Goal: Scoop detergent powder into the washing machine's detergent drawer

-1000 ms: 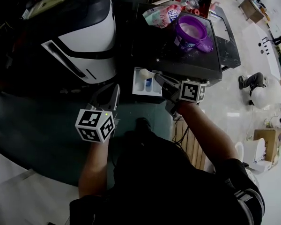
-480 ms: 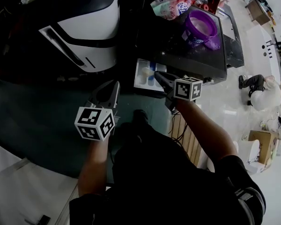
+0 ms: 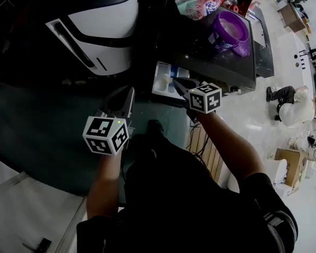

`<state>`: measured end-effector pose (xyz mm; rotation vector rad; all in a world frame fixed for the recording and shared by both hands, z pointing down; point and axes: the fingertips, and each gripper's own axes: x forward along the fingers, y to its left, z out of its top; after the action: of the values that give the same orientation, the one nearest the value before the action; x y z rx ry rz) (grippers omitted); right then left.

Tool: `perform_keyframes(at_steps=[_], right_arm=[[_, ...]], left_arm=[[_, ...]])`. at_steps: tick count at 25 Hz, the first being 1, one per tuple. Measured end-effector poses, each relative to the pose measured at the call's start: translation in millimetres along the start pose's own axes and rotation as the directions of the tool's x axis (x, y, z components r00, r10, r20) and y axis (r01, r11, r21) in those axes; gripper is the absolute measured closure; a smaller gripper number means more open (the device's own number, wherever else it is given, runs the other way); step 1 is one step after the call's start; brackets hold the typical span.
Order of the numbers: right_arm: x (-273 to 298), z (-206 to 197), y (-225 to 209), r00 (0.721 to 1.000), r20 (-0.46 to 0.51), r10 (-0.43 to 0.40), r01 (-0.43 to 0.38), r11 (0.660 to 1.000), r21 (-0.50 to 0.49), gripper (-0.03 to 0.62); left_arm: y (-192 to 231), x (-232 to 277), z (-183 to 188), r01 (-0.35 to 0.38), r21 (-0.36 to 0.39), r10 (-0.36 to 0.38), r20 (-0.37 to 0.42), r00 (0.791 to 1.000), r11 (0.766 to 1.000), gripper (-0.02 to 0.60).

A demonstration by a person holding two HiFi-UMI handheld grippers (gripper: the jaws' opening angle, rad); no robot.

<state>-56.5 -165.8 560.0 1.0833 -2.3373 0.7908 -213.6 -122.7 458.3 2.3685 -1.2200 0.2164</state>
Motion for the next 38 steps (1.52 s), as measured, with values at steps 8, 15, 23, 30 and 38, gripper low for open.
perform_keyframes(at_steps=[8, 15, 23, 30, 38], right_arm=[[6, -3, 17, 0.997, -0.065, -0.043, 0.025, 0.968, -0.249, 0.576], [10, -3, 32, 0.99, -0.107, -0.089, 0.034, 0.901, -0.433, 0.576], [14, -8, 36, 0.984, -0.13, -0.124, 0.037, 0.847, -0.53, 0.576], [14, -12, 43, 0.979, -0.134, -0.152, 0.034, 0.777, -0.628, 0.576], [15, -16, 49, 0.974, -0.138, -0.181, 0.027, 0.693, -0.721, 0.576]], left_arm=[[-3, -8, 2, -0.007, 0.001, 0.007, 0.009, 1.0, 1.0, 0.574], [-2, -16, 1, -0.019, -0.006, 0.019, 0.018, 1.0, 1.0, 0.574], [1, -25, 1, -0.035, -0.014, 0.036, 0.031, 0.999, 0.999, 0.574], [1, -30, -1, -0.039, -0.018, 0.039, 0.035, 0.999, 0.999, 0.574], [2, -36, -2, -0.041, -0.018, 0.042, 0.039, 0.998, 0.999, 0.574]])
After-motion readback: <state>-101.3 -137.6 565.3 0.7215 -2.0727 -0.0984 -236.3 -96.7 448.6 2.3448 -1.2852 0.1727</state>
